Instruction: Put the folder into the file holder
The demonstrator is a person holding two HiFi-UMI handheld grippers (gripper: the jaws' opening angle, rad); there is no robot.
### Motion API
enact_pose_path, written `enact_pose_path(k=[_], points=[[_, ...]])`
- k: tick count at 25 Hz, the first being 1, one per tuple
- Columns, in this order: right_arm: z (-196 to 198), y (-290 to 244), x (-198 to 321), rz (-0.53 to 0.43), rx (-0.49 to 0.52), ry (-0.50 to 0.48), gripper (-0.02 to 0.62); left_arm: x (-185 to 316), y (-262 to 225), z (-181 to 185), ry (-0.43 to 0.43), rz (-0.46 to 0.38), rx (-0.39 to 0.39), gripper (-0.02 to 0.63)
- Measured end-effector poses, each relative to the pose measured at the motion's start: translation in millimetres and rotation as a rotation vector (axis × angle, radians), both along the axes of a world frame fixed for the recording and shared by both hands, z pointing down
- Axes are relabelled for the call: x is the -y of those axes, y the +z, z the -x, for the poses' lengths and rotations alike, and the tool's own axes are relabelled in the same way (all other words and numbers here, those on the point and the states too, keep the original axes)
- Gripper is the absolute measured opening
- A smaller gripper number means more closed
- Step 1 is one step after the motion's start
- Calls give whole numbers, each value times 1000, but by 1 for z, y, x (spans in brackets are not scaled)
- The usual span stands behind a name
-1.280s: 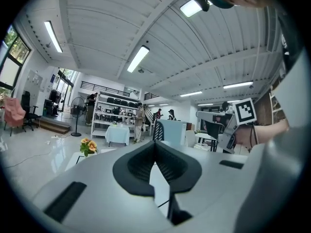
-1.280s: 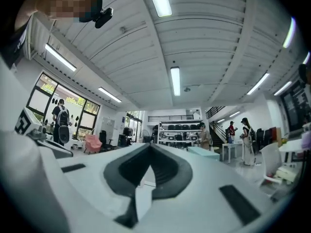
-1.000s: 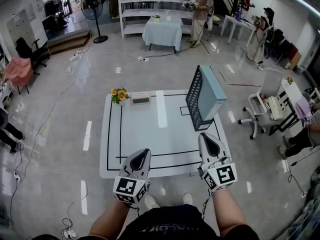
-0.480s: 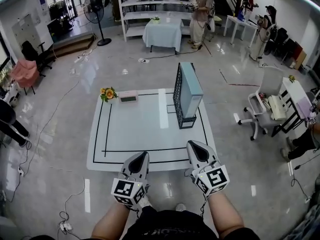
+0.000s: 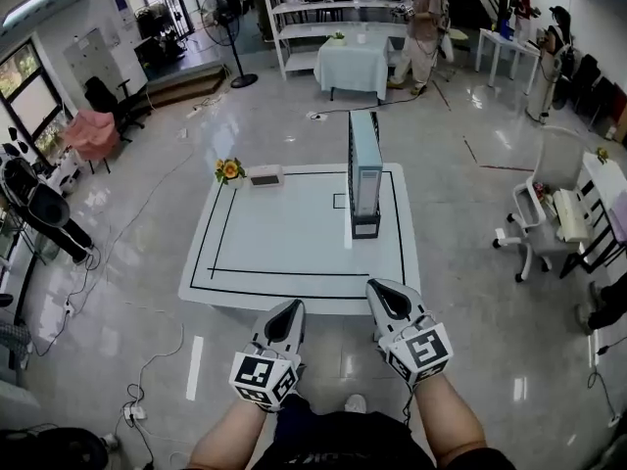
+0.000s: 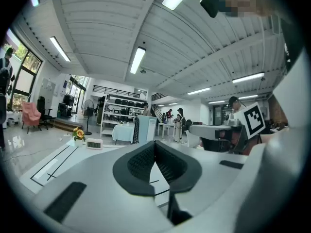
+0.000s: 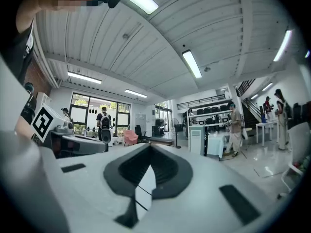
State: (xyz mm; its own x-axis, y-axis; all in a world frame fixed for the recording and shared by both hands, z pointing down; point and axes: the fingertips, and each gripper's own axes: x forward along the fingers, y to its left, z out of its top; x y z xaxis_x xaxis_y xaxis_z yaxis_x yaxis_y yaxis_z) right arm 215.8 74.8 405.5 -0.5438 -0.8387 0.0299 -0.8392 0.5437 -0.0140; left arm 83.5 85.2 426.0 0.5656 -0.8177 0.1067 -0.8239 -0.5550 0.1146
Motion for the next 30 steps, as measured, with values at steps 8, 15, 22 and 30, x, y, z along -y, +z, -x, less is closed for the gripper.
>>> enact_pose_path(k=[8, 15, 22, 30], points=[[8, -4, -18, -1, -6, -77, 2, -26, -6, 4, -72, -7, 5, 3], [26, -8, -25, -9, -28, -118, 2, -35, -8, 23, -120, -11, -22, 3], [41, -6, -33, -6, -36, -142, 2, -43, -8, 33, -137, -7, -37, 3], [40, -7, -38, -9, -32, -134, 2, -45, -10, 26, -117, -12, -40, 3]])
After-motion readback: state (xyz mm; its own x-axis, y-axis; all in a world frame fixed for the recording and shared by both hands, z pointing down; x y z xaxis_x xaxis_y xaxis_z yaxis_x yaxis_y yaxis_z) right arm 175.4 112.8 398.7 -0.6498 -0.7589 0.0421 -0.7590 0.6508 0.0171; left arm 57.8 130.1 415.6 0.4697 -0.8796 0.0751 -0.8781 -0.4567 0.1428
